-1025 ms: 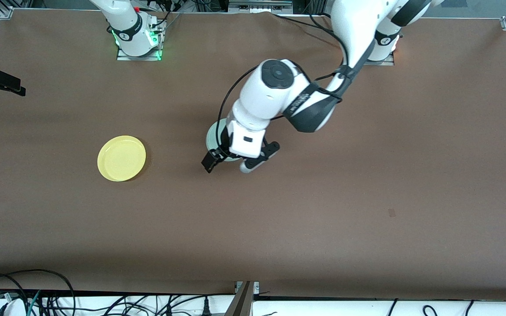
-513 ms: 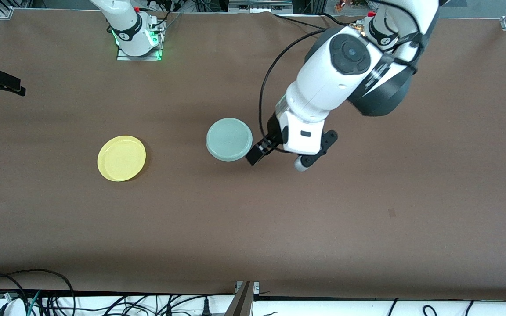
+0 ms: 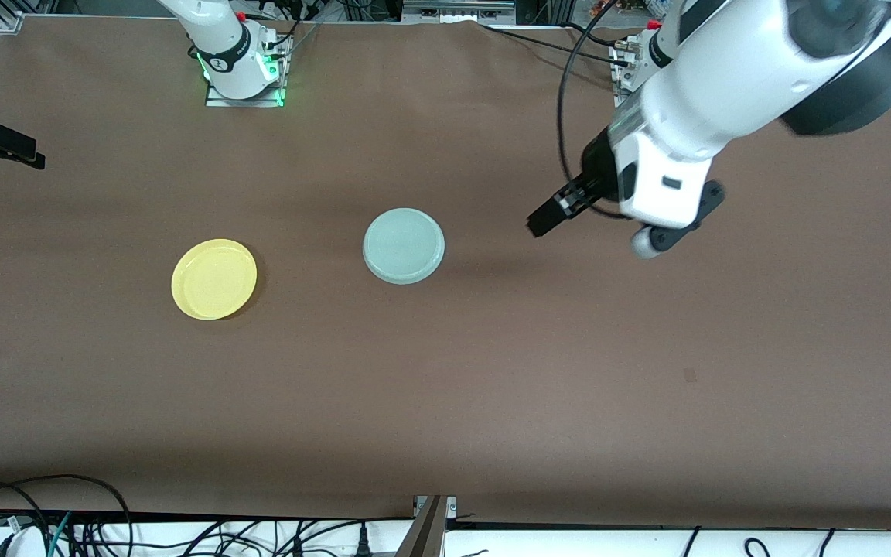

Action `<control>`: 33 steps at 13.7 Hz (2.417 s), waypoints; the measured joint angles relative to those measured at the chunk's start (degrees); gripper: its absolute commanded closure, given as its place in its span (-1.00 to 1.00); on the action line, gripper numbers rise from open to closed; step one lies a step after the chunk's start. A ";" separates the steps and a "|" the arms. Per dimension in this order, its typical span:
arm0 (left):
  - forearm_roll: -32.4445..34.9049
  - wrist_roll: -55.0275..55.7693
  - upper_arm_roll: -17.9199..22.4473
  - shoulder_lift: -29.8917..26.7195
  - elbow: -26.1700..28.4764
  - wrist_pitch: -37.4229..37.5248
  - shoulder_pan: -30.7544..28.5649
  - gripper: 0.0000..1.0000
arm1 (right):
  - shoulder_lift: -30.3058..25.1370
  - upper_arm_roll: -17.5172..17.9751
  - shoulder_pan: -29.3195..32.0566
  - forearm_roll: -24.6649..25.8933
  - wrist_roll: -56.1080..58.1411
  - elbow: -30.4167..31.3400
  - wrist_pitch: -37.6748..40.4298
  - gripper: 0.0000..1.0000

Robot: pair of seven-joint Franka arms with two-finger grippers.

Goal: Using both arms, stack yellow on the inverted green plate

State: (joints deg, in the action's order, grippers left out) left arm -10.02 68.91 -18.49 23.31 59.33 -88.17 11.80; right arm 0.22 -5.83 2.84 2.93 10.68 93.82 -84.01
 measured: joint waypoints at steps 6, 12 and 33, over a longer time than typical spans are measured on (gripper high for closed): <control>0.00 -17.40 0.07 -9.20 0.02 11.67 -7.12 -1.00 | 0.01 0.00 0.00 0.00 0.00 0.00 0.00 -1.00; 0.36 -40.18 0.46 -14.59 0.17 20.02 -17.70 -1.00 | 0.01 0.00 0.00 0.00 0.00 -0.01 0.00 -1.00; 8.04 -61.13 0.28 -19.74 23.71 5.13 -26.32 -1.00 | 0.01 0.00 0.00 0.00 0.00 -0.01 0.00 -1.00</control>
State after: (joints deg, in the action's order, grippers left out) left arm -1.98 7.78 -18.21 3.57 83.04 -83.04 -14.52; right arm 0.23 -5.83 2.84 2.93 10.68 93.81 -84.01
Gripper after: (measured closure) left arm 0.000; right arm 0.000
